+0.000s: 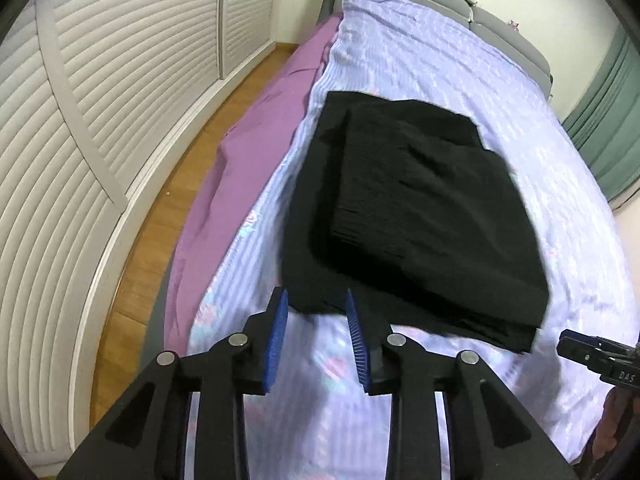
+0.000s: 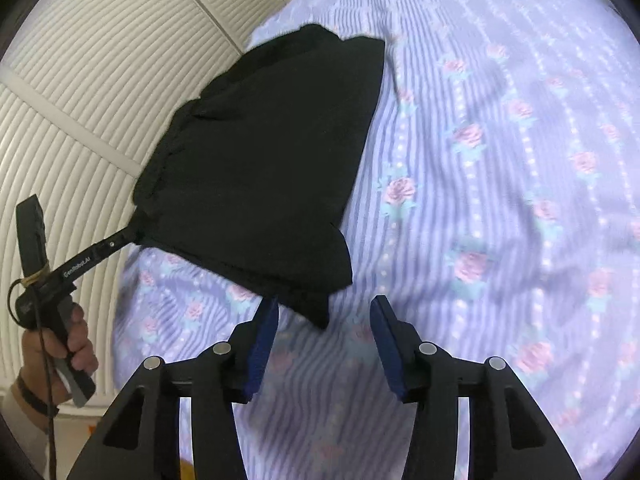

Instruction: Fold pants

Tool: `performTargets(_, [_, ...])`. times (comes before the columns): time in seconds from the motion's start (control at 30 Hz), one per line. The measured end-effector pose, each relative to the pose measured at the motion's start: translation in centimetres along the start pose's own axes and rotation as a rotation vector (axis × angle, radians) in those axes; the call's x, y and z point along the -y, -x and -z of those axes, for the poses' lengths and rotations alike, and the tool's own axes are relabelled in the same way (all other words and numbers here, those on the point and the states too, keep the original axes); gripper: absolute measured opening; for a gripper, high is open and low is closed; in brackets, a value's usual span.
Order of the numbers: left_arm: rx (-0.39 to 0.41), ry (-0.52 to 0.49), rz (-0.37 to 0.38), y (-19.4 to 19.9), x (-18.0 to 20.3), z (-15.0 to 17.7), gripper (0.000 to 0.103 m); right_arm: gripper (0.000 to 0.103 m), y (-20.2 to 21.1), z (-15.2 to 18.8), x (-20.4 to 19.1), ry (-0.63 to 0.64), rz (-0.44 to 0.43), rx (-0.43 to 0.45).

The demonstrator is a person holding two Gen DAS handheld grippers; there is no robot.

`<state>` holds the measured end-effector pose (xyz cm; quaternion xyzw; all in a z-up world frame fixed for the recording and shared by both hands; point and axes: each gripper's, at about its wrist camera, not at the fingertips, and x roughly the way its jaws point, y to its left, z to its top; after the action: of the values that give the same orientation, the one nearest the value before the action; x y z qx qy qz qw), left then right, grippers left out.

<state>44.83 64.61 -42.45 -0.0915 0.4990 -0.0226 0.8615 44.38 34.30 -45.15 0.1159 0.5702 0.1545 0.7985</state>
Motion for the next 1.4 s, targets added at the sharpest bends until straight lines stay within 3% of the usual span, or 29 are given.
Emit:
performTargets(0.07, [0.017, 0.006, -0.004, 1.5, 0.8, 0.4, 0.034, 0.049, 1.5, 0.2, -0.3, 0.008, 0.006, 0.007])
performTargets(0.13, [0.060, 0.004, -0.015, 3.9, 2.2, 0.8, 0.046, 0.049, 3.3, 0.5, -0.5, 0.034, 0.026, 0.032])
performTargets(0.23, [0.110, -0.005, -0.043, 7.3, 4.1, 1.4, 0.055, 0.049, 6.6, 0.5, -1.6, 0.099, 0.074, 0.095])
performTargets(0.33, [0.105, -0.001, -0.046, 10.9, 6.3, 1.8, 0.058, 0.049, 10.2, 0.4, -2.2, 0.139, 0.105, 0.153])
performTargets(0.47, [0.083, 0.020, -0.127, 16.1, 10.0, 2.9, 0.063, 0.049, 16.2, 0.2, -3.5, 0.204, 0.166, 0.230])
performTargets(0.57, [0.093, 0.047, -0.168, 20.7, 14.1, 4.2, 0.067, 0.049, 21.0, 0.8, -4.5, 0.276, 0.237, 0.272])
performTargets(0.7, [0.147, 0.040, -0.208, 28.2, 21.2, 6.8, 0.075, 0.049, 29.0, 3.1, -3.8, 0.311, 0.230, 0.336])
performTargets(0.8, [0.181, 0.058, -0.228, 34.2, 27.2, 9.3, 0.083, 0.049, 36.5, 5.8, -1.9, 0.318, 0.213, 0.366])
performTargets(0.93, [0.210, 0.085, -0.210, 41.1, 35.4, 13.1, 0.088, 0.060, 47.0, 9.8, 2.3, 0.293, 0.183, 0.403])
performTargets(1.07, [0.222, 0.056, -0.172, 45.4, 42.9, 15.5, 0.088, 0.064, 56.9, 13.8, 6.8, 0.262, 0.191, 0.459])
performTargets(1.23, [0.253, -0.028, -0.118, 49.8, 50.8, 17.6, 0.095, 0.074, 65.6, 17.6, 10.3, 0.229, 0.252, 0.507])
performTargets(1.4, [0.302, -0.049, -0.094, 53.2, 54.9, 19.3, 0.100, 0.081, 71.7, 21.0, 13.1, 0.178, 0.297, 0.580])
